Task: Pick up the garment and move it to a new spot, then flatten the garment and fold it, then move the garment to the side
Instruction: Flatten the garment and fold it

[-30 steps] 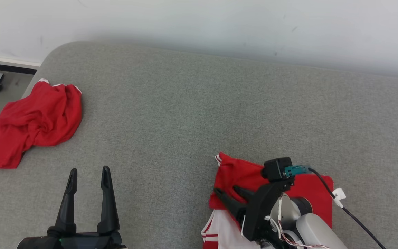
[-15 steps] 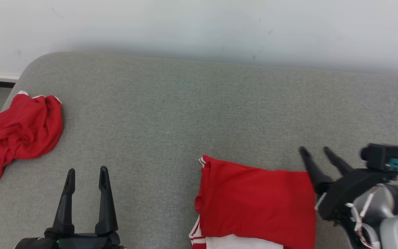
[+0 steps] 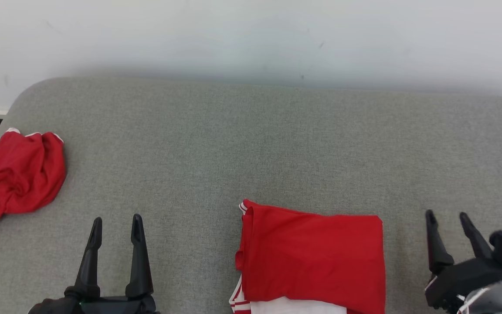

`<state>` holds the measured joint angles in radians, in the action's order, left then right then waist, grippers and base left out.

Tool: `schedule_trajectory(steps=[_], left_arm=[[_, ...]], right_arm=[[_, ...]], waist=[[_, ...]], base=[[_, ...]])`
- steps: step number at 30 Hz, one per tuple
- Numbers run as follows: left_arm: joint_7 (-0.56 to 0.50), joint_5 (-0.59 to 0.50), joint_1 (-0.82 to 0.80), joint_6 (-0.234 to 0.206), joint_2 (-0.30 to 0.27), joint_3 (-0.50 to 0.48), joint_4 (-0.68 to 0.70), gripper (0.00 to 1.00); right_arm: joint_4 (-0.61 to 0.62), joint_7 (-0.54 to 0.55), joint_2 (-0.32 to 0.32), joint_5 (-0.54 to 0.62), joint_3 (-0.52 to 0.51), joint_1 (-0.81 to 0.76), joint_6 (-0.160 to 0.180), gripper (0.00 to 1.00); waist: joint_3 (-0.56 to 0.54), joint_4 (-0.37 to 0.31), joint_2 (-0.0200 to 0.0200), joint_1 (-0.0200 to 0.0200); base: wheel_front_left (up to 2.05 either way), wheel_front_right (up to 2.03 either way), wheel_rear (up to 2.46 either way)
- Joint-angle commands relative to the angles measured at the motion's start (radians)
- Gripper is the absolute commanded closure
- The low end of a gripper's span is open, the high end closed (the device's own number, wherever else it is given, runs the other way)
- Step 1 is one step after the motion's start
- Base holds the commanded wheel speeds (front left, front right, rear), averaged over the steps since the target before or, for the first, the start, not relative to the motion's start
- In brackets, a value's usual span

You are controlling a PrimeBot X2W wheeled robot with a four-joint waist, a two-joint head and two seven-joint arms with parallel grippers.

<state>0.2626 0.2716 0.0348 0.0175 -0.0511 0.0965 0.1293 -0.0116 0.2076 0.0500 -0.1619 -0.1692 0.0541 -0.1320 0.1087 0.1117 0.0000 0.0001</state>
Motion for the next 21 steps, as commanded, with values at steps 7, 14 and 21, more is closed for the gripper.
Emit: schedule_trajectory(steps=[7, 14, 21], left_arm=[[0.003, -0.011, 0.048, -0.011, 0.001, -0.028, -0.082, 0.00], [0.003, -0.045, 0.073, 0.001, 0.000, -0.061, -0.144, 0.00], [0.003, -0.064, 0.082, 0.035, 0.001, -0.080, -0.179, 0.00]], right_arm=[[-0.130, -0.293, 0.000, 0.021, -0.021, -0.028, 0.002, 0.00], [-0.177, -0.397, 0.000, 0.038, 0.004, -0.033, 0.002, 0.00], [-0.172, -0.416, 0.001, 0.109, 0.053, -0.046, 0.002, 0.00]], waist=[[-0.059, -0.050, 0.0000, -0.0001], [-0.105, -0.087, 0.0000, -0.0001], [-0.117, -0.118, 0.0000, -0.0001]], base=[[0.00, 0.00, 0.00], [0.00, 0.00, 0.00], [0.00, 0.00, 0.00]])
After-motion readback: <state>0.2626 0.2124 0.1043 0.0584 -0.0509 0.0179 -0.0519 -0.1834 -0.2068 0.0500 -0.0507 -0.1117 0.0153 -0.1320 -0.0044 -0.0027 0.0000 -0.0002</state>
